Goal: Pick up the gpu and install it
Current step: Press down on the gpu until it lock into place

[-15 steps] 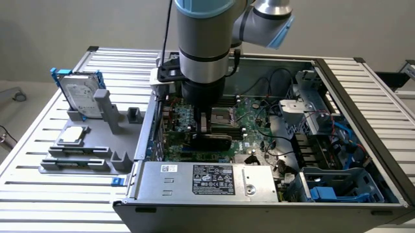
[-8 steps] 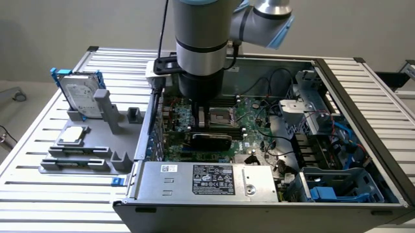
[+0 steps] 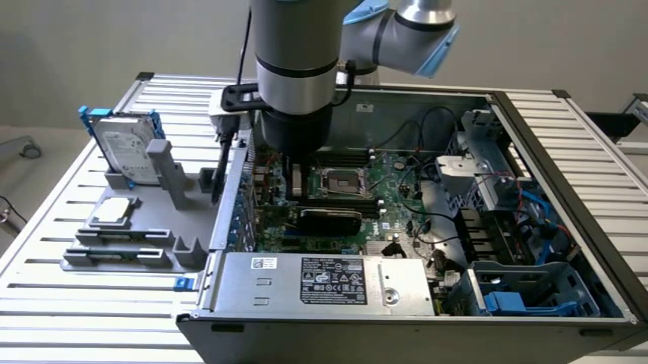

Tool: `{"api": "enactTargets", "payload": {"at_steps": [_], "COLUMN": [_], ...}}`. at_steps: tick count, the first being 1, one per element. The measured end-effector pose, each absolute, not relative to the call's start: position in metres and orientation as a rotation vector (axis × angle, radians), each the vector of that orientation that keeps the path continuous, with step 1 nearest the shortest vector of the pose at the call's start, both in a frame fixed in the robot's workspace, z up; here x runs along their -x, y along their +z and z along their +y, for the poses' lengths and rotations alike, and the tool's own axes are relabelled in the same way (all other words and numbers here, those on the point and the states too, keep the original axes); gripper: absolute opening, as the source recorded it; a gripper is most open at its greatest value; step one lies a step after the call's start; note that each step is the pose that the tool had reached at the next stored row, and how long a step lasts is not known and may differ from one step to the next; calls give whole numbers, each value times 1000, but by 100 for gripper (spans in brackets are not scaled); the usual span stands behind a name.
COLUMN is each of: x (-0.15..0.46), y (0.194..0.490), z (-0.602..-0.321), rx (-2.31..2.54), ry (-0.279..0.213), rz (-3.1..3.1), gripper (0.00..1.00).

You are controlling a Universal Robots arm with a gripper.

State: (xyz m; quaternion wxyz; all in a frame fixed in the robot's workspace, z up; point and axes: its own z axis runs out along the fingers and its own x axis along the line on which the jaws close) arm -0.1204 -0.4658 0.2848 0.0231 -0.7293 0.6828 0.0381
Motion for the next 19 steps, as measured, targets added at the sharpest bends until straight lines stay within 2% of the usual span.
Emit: {"api": "enactTargets", "payload": {"at_steps": [7,19], "x": [131,138], "y": [289,299], "z": [-466,-471], "rx": [2276,2280], "ry": [169,181], "rz": [2135,2140], "gripper": [11,11]}}
